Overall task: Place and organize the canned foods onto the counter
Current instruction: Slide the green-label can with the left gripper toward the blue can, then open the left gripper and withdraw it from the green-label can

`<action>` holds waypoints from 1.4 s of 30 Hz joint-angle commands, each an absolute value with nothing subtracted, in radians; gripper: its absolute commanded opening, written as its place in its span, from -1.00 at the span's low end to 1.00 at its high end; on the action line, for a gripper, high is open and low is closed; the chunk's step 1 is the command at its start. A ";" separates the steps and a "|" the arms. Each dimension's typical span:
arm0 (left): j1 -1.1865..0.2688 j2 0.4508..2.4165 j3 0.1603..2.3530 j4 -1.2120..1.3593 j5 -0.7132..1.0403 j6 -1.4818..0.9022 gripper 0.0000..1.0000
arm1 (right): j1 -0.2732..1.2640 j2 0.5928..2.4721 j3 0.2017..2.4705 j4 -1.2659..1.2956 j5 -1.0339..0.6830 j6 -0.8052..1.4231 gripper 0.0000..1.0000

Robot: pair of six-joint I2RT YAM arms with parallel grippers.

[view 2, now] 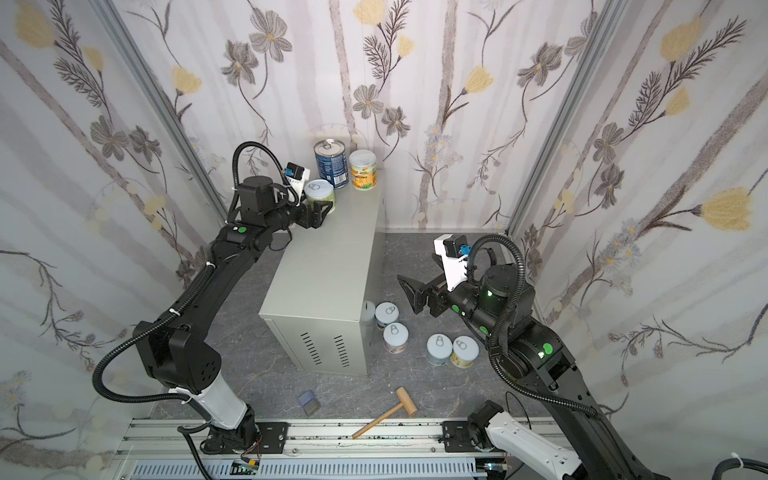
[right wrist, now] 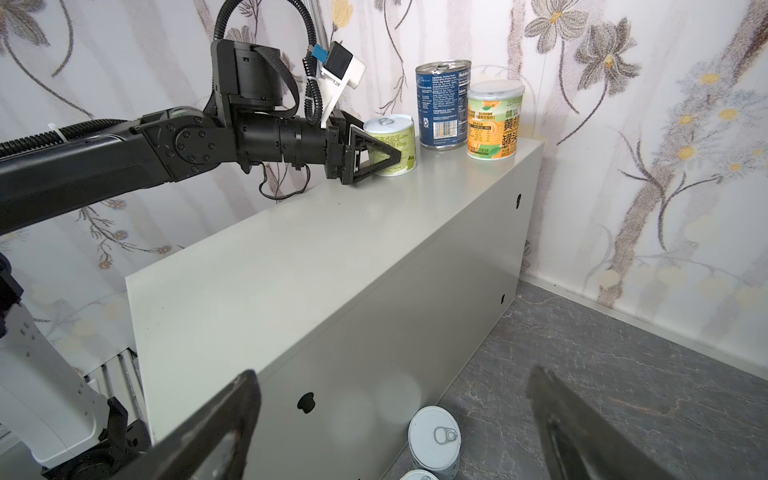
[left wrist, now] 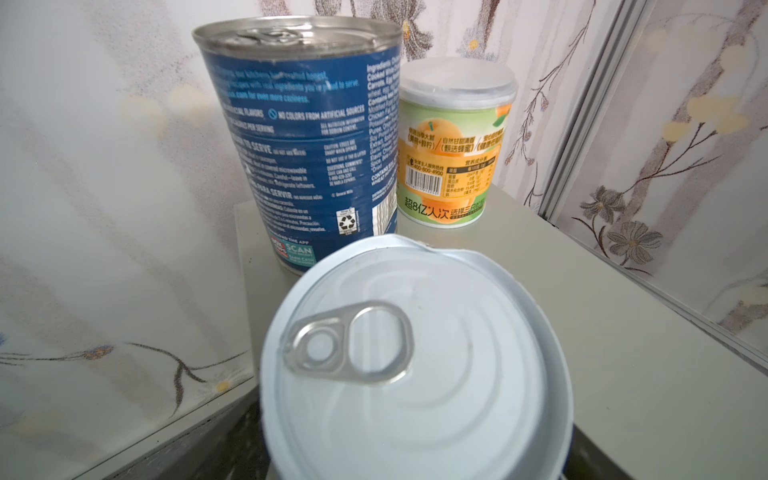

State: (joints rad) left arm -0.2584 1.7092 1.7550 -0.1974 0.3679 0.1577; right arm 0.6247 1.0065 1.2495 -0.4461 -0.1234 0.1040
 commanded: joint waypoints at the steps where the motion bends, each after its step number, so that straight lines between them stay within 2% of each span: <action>1: -0.254 1.722 1.771 -0.170 0.386 0.162 0.68 | 0.624 1.003 1.245 -0.413 -0.121 0.104 0.99; 14: -0.254 1.753 1.805 -0.175 0.428 0.149 0.58 | 0.626 1.001 1.243 -0.408 -0.120 0.100 0.99; 23: -0.256 1.769 1.820 -0.175 0.442 0.141 0.38 | 0.626 0.999 1.249 -0.411 -0.118 0.101 0.99; 37: -0.260 1.797 1.849 -0.187 0.451 0.139 0.35 | 0.626 1.008 1.247 -0.407 -0.127 0.100 0.99; 38: -0.261 1.798 1.851 -0.186 0.453 0.138 0.37 | 0.625 1.008 1.246 -0.406 -0.126 0.101 0.99; 39: -0.259 1.795 1.851 -0.184 0.455 0.137 0.49 | 0.626 1.008 1.243 -0.405 -0.127 0.101 0.99; 40: -0.260 1.791 1.850 -0.181 0.450 0.131 0.72 | 0.625 1.007 1.242 -0.404 -0.127 0.100 0.99; 42: -0.260 1.775 1.841 -0.169 0.440 0.125 0.86 | 0.624 1.007 1.235 -0.401 -0.127 0.101 0.99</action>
